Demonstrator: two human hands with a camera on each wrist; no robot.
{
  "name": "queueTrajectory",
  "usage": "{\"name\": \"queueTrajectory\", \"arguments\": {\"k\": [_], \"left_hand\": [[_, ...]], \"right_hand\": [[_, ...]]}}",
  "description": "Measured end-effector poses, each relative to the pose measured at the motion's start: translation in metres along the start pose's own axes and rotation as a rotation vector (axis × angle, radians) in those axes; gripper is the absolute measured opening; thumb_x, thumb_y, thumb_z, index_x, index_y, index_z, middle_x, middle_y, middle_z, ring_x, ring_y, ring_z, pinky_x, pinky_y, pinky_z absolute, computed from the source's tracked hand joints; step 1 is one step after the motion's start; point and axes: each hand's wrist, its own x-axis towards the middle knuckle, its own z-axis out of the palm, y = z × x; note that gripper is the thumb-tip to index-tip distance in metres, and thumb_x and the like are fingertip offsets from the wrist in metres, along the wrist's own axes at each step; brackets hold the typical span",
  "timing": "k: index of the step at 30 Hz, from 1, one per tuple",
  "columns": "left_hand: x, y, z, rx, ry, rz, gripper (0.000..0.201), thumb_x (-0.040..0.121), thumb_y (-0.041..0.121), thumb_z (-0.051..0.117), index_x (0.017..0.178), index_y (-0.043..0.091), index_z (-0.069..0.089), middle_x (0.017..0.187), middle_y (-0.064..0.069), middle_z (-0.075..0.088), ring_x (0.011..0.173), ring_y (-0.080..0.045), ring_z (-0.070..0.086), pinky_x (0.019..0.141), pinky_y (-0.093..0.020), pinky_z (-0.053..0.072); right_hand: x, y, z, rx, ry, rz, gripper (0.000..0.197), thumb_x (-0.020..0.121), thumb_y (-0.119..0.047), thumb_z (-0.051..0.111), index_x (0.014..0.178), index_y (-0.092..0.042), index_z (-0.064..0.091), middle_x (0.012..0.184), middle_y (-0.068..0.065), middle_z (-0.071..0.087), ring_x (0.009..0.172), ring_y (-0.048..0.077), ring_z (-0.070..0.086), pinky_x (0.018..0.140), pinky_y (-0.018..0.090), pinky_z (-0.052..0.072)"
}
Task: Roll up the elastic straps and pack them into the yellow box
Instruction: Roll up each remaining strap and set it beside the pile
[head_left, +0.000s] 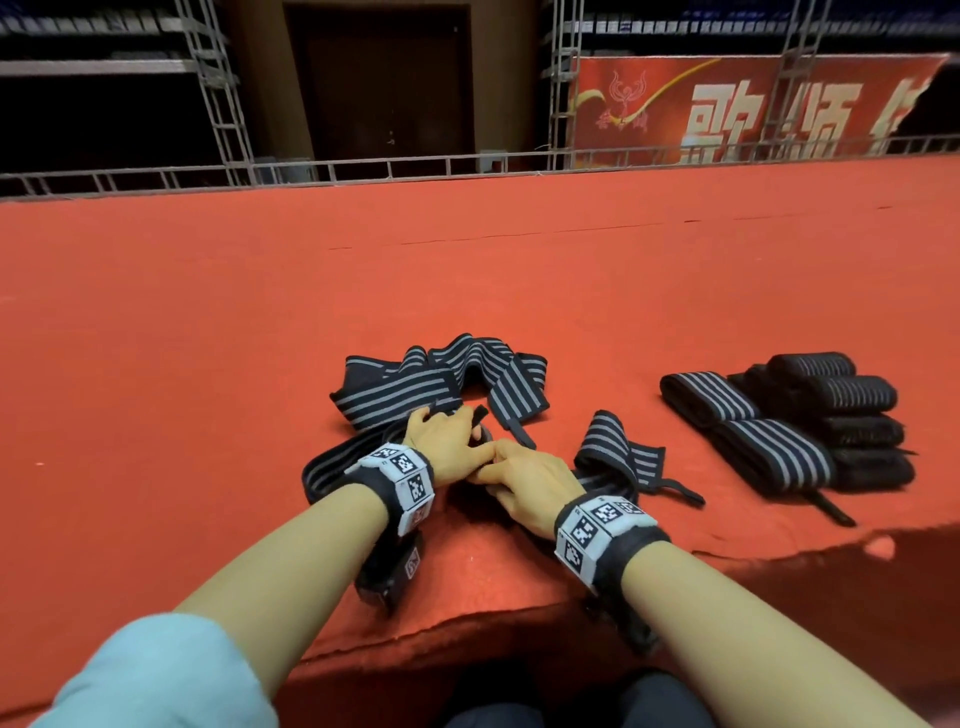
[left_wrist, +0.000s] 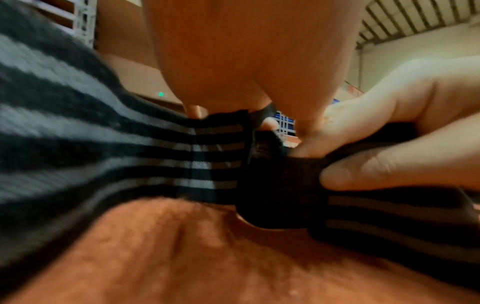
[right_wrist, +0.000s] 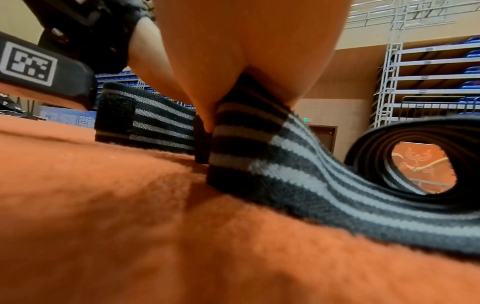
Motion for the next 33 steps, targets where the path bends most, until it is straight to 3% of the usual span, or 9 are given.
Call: {"name": "queueTrajectory", "arguments": {"k": [6, 9, 12, 17, 19, 21, 23, 26, 33], "left_hand": [[0.01, -0.002, 0.009, 0.015, 0.185, -0.076, 0.013, 0.085, 0.031, 0.054, 0.093, 0.021, 0.052, 0.085, 0.005, 0.065, 0.092, -0.021, 0.062, 0.094, -0.033, 0.029], [0.015, -0.017, -0.002, -0.022, 0.282, -0.246, 0.013, 0.088, 0.03, 0.051, 0.094, 0.018, 0.054, 0.099, -0.006, 0.069, 0.1, -0.03, 0.062, 0.086, -0.036, 0.038], [0.017, -0.047, -0.021, -0.166, 0.375, -0.438, 0.018, 0.088, 0.026, 0.052, 0.101, 0.016, 0.06, 0.104, -0.012, 0.068, 0.104, -0.034, 0.062, 0.086, -0.038, 0.042], [0.02, -0.081, -0.048, -0.429, 0.162, -0.362, 0.029, 0.087, 0.033, 0.045, 0.09, 0.005, 0.05, 0.076, -0.007, 0.054, 0.082, -0.037, 0.06, 0.065, -0.036, 0.036], [0.017, -0.077, -0.066, -0.464, 0.081, -0.344, 0.034, 0.092, 0.032, 0.034, 0.104, 0.003, 0.044, 0.083, -0.009, 0.051, 0.077, -0.03, 0.054, 0.067, -0.037, 0.037], [0.012, -0.072, -0.085, -0.464, 0.072, -0.314, 0.019, 0.097, 0.023, 0.034, 0.107, 0.007, 0.038, 0.087, -0.008, 0.049, 0.073, -0.024, 0.049, 0.063, -0.034, 0.036], [0.006, -0.067, -0.099, -0.478, 0.093, -0.268, 0.016, 0.096, 0.017, 0.04, 0.11, 0.009, 0.038, 0.092, -0.003, 0.048, 0.078, -0.02, 0.049, 0.065, -0.032, 0.037], [-0.001, -0.06, -0.106, -0.493, 0.155, -0.203, 0.022, 0.092, 0.014, 0.05, 0.111, 0.01, 0.04, 0.092, 0.0, 0.051, 0.09, -0.024, 0.053, 0.08, -0.035, 0.043], [-0.014, -0.037, -0.102, -0.62, 0.109, -0.132, 0.021, 0.087, 0.01, 0.056, 0.102, 0.011, 0.043, 0.082, 0.001, 0.047, 0.071, -0.014, 0.045, 0.062, -0.03, 0.037]], "right_hand": [[-0.004, -0.009, 0.004, -0.031, 0.074, -0.096, 0.024, 0.089, -0.034, 0.061, 0.111, -0.033, 0.07, 0.112, 0.0, 0.048, 0.102, 0.018, 0.052, 0.071, 0.029, 0.037], [-0.008, -0.004, 0.006, 0.012, 0.201, -0.152, 0.016, 0.086, -0.033, 0.062, 0.097, -0.026, 0.07, 0.106, -0.003, 0.051, 0.101, 0.017, 0.051, 0.07, 0.029, 0.043], [-0.014, 0.016, -0.003, 0.192, 0.366, -0.036, 0.018, 0.087, -0.04, 0.052, 0.09, -0.025, 0.062, 0.097, -0.009, 0.054, 0.094, 0.014, 0.051, 0.076, 0.036, 0.046], [-0.022, 0.048, -0.031, 0.476, 0.677, 0.291, 0.007, 0.086, -0.037, 0.058, 0.081, -0.033, 0.061, 0.081, -0.017, 0.058, 0.092, 0.016, 0.047, 0.087, 0.04, 0.041], [-0.017, 0.055, -0.04, 0.592, 0.709, 0.389, 0.011, 0.082, -0.046, 0.055, 0.08, -0.037, 0.06, 0.083, -0.014, 0.063, 0.097, 0.017, 0.052, 0.09, 0.042, 0.042], [-0.011, 0.053, -0.048, 0.725, 0.733, 0.409, 0.014, 0.081, -0.048, 0.054, 0.082, -0.035, 0.06, 0.079, -0.01, 0.068, 0.083, 0.015, 0.059, 0.083, 0.043, 0.047], [-0.008, 0.044, -0.054, 0.785, 0.739, 0.403, 0.01, 0.088, -0.034, 0.059, 0.08, -0.027, 0.059, 0.075, -0.007, 0.07, 0.07, 0.012, 0.06, 0.072, 0.035, 0.048], [-0.006, 0.031, -0.056, 0.829, 0.726, 0.393, 0.013, 0.092, -0.02, 0.059, 0.079, -0.023, 0.059, 0.077, -0.006, 0.07, 0.074, 0.011, 0.062, 0.071, 0.03, 0.048], [0.006, 0.005, -0.052, 1.196, 0.335, 0.221, 0.026, 0.094, 0.004, 0.051, 0.078, -0.016, 0.059, 0.094, -0.004, 0.064, 0.089, 0.008, 0.059, 0.091, 0.026, 0.043]]}}
